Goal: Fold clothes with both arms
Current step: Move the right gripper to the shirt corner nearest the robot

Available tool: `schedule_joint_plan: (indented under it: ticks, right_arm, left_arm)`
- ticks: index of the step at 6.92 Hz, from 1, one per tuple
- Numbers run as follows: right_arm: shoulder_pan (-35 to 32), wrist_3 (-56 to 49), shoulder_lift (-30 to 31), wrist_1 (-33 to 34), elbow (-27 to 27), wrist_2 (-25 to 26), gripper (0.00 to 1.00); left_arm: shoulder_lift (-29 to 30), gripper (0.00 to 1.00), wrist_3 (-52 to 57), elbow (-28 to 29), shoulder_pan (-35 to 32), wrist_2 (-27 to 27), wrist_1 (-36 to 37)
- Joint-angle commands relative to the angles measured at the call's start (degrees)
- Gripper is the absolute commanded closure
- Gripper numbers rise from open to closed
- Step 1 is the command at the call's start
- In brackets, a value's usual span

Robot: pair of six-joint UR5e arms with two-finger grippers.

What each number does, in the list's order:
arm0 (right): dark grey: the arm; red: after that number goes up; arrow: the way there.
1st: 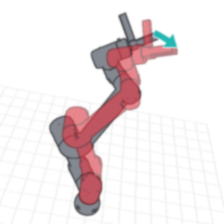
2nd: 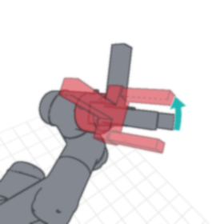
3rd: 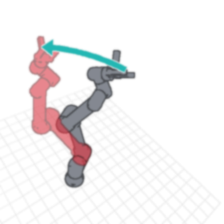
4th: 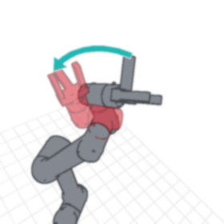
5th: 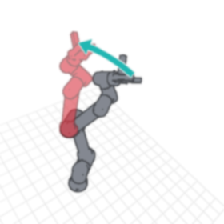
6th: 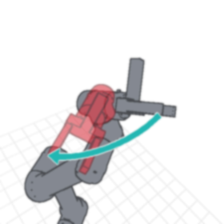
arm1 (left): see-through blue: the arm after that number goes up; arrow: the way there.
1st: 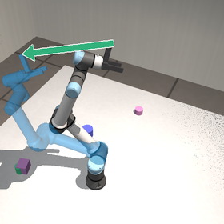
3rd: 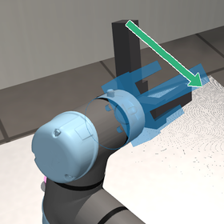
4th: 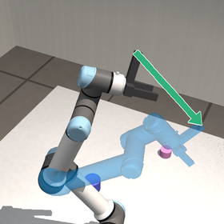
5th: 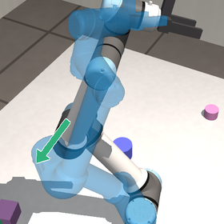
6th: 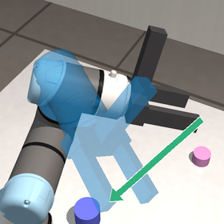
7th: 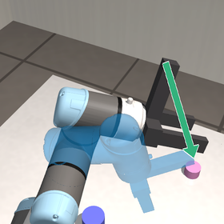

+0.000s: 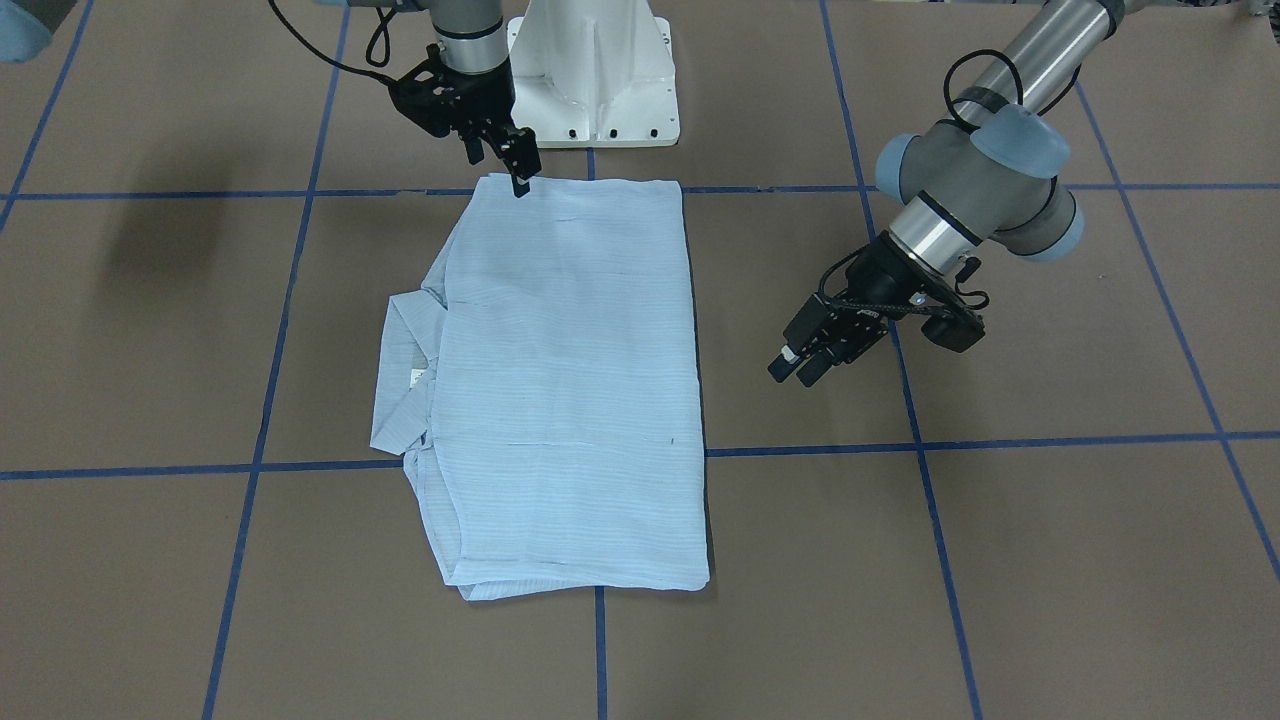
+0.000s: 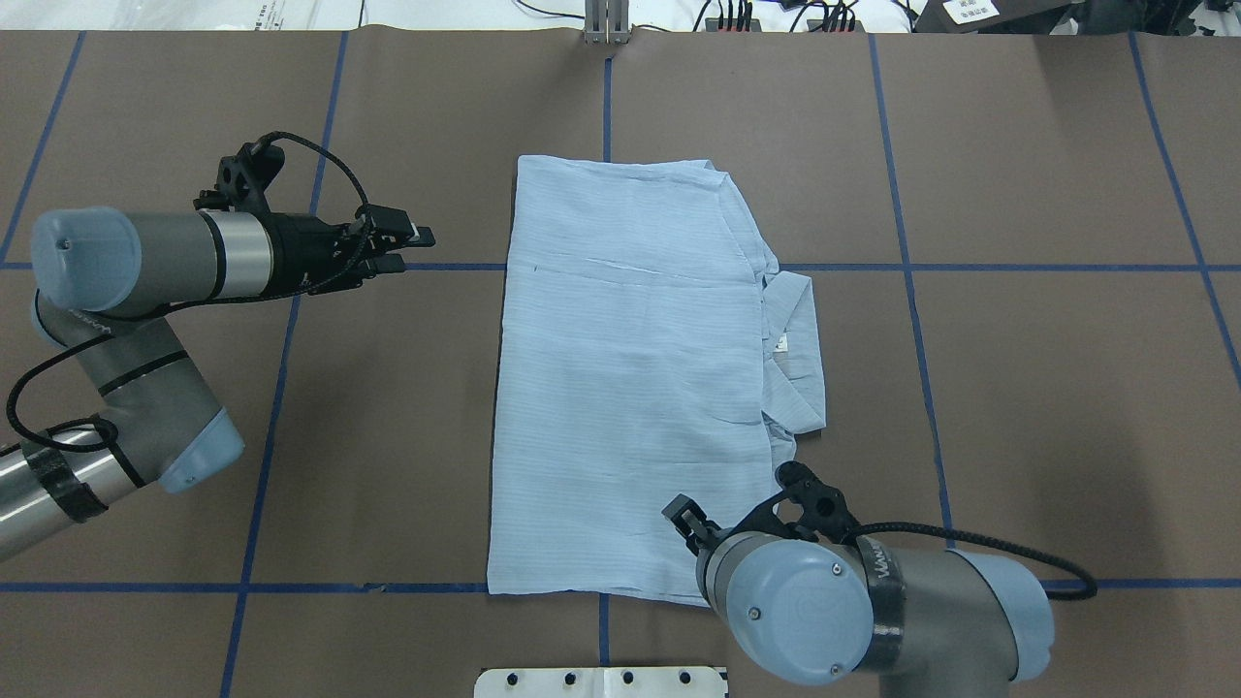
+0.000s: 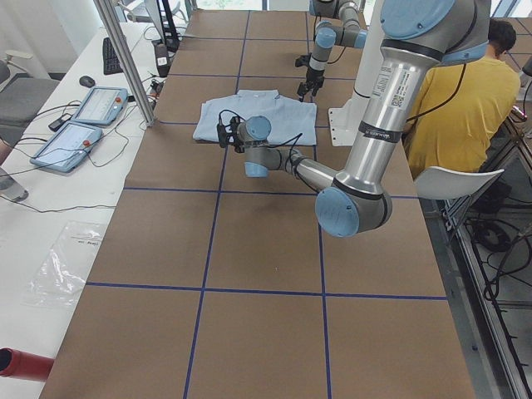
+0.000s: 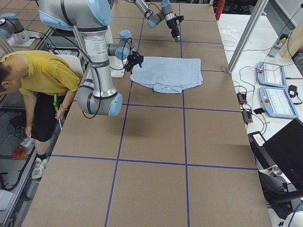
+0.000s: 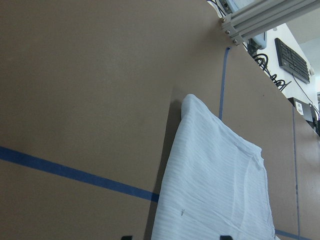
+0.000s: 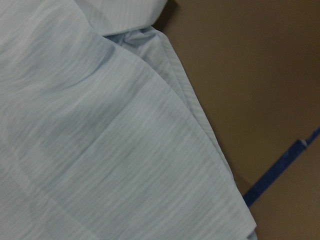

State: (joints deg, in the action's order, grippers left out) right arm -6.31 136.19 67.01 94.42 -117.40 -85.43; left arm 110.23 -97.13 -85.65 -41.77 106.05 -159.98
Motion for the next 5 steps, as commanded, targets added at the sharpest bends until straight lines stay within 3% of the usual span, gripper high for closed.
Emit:
schedule_joint_plan:
  ticks: [1, 3, 5]
  right_arm:
    - [2.61, 9.49, -0.65, -0.02, 0.51, 1.75, 0.02]
    - [2.01, 12.25, -0.92, -0.11, 2.0, 4.82, 0.02]
    - [1.66, 14.35, -0.31, -6.48, 5.58, 5.1, 0.02]
  left_arm:
    - [-0.02, 0.34, 0.28, 0.04, -0.06, -0.05, -0.07]
    - [0.07, 0.34, 0.02, -0.13, -0.06, -0.23, 0.01]
    - [0.68, 0.34, -0.07, -0.13, 0.11, -3.03, 0.1]
